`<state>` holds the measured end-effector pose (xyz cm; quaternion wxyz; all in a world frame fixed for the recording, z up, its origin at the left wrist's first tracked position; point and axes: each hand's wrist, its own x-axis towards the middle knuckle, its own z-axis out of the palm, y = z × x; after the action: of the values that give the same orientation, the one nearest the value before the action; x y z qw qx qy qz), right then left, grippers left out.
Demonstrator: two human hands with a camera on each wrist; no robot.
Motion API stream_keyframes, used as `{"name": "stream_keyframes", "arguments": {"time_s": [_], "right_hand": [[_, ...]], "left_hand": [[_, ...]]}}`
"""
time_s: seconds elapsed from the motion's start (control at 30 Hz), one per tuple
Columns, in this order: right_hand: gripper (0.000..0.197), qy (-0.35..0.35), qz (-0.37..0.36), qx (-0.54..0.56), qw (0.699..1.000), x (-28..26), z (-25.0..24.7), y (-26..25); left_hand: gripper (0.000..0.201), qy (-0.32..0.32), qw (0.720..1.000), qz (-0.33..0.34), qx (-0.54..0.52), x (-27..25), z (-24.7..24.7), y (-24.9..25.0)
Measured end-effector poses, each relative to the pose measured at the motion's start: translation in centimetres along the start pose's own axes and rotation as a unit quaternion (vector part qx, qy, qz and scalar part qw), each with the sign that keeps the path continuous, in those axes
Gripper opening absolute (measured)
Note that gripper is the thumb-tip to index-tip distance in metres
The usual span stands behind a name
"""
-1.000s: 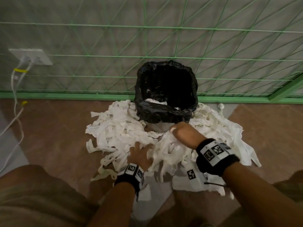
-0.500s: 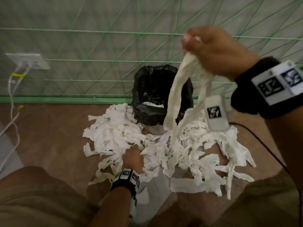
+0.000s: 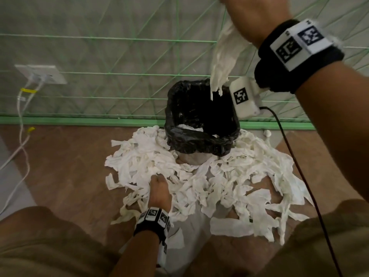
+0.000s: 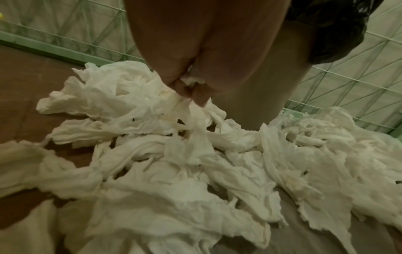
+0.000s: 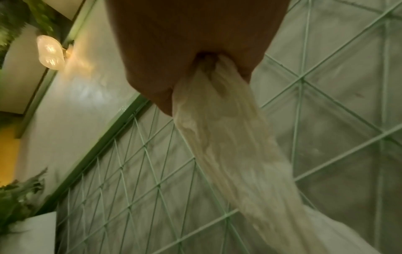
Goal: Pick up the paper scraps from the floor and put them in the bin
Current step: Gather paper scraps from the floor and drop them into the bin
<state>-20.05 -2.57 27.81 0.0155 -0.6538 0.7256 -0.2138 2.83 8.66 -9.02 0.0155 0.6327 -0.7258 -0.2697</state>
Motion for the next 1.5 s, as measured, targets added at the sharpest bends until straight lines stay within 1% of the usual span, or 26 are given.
{"name": "stream_keyframes", "arguments": {"time_s": [0.07,0.1,0.2,0.3,0.33,0.4,0.43,0.47,0.53,0.6,0.63,0.7,0.8,0.87,0.9,0.93,0.97,1.0,1.03,1.1,1.13,1.17,1.27,1.33,1.4,1.5], "right_hand": [[0.011,0.054,0.000,0.023,0.998,0.3,1.5,0.1],[0.013,0.039,0.003,0.041,0.998,0.5,2.7,0.8],[0.026,-0.077,0.043,0.054,0.995,-0.1,6.8,2.7],[0.015,-0.172,0.069,0.080,0.979,-1.4,10.8,4.3],[0.018,-0.209,0.070,0.079,0.972,-1.9,12.0,4.8],[0.048,-0.275,0.069,0.055,0.957,-2.8,13.5,5.6],[0.057,-0.286,0.067,0.049,0.955,-3.1,14.1,5.9],[0.060,-0.272,0.061,0.052,0.959,-3.3,14.4,6.1],[0.052,-0.212,0.064,0.079,0.972,-3.4,14.8,6.6],[0.034,-0.104,0.095,0.155,0.978,-3.6,14.8,6.9],[0.026,-0.040,0.117,0.205,0.971,-3.8,14.8,7.1],[0.025,0.083,0.166,0.285,0.940,-4.5,14.7,7.9],[0.029,0.235,0.248,0.308,0.888,-7.0,14.8,9.4],[0.026,0.297,0.320,0.307,0.845,-9.3,15.7,10.4],[0.023,0.297,0.365,0.300,0.830,-10.7,16.5,10.8],[0.019,0.267,0.417,0.285,0.821,-12.0,17.5,11.2],[0.019,0.205,0.469,0.258,0.819,-13.4,18.7,11.7],[0.024,0.108,0.510,0.219,0.825,-14.7,20.1,12.3],[0.029,-0.010,0.520,0.179,0.835,-16.1,21.9,12.9],[0.035,-0.231,0.474,0.120,0.841,-18.6,24.9,13.2],[0.039,-0.303,0.448,0.088,0.837,-19.9,26.2,12.9],[0.047,-0.346,0.428,0.059,0.833,-21.2,27.6,12.5],[0.086,-0.386,0.411,0.008,0.826,-24.9,30.3,10.2],[0.094,-0.401,0.395,-0.026,0.826,-27.0,31.5,8.7],[0.083,-0.382,0.379,-0.047,0.842,-28.3,32.0,7.3],[0.056,-0.404,0.312,-0.066,0.857,-28.9,32.5,6.8]], "left_hand": [[0.055,0.009,0.999,-0.023,-0.026,0.0,-0.5,0.1],[0.054,0.008,0.999,-0.037,-0.025,0.0,-0.9,0.1],[0.038,0.006,0.999,-0.050,0.000,0.0,-1.9,0.3],[0.029,0.001,0.998,-0.060,0.021,0.2,-2.8,0.6],[0.026,-0.001,0.997,-0.066,0.033,0.3,-3.1,0.6],[0.026,-0.011,0.995,-0.086,0.054,0.6,-3.7,0.9],[0.028,-0.018,0.993,-0.097,0.064,0.7,-4.0,1.1],[0.029,-0.036,0.990,-0.107,0.083,0.9,-4.1,1.1],[0.038,-0.091,0.980,-0.097,0.149,1.4,-4.5,0.9],[0.040,-0.128,0.968,-0.075,0.201,1.8,-5.6,0.7],[0.038,-0.130,0.965,-0.063,0.221,2.0,-6.3,0.7],[0.035,-0.110,0.962,-0.016,0.249,2.4,-7.9,0.9],[0.035,-0.072,0.967,0.004,0.243,2.7,-11.1,1.9],[0.027,-0.034,0.980,0.007,0.197,3.2,-13.5,2.9],[0.028,-0.022,0.985,0.004,0.172,3.4,-14.7,3.4],[0.033,-0.026,0.988,0.002,0.151,3.6,-16.0,3.9],[0.035,-0.036,0.991,0.003,0.130,3.4,-17.4,4.6],[0.028,-0.041,0.993,0.014,0.110,3.5,-18.7,5.1],[0.018,-0.047,0.995,0.026,0.087,3.4,-20.1,5.7],[0.013,-0.048,0.998,0.039,0.005,3.0,-23.0,7.2],[0.017,-0.032,0.998,0.053,-0.031,3.0,-24.3,8.0],[0.021,0.004,0.996,0.076,-0.051,2.9,-25.5,8.9],[0.023,0.184,0.964,0.190,-0.027,2.7,-28.8,12.5],[0.025,0.254,0.936,0.239,-0.051,2.5,-30.4,15.4],[0.029,0.239,0.924,0.293,-0.060,3.0,-31.1,18.4],[0.039,0.158,0.922,0.303,-0.183,3.6,-30.4,21.2]]}}
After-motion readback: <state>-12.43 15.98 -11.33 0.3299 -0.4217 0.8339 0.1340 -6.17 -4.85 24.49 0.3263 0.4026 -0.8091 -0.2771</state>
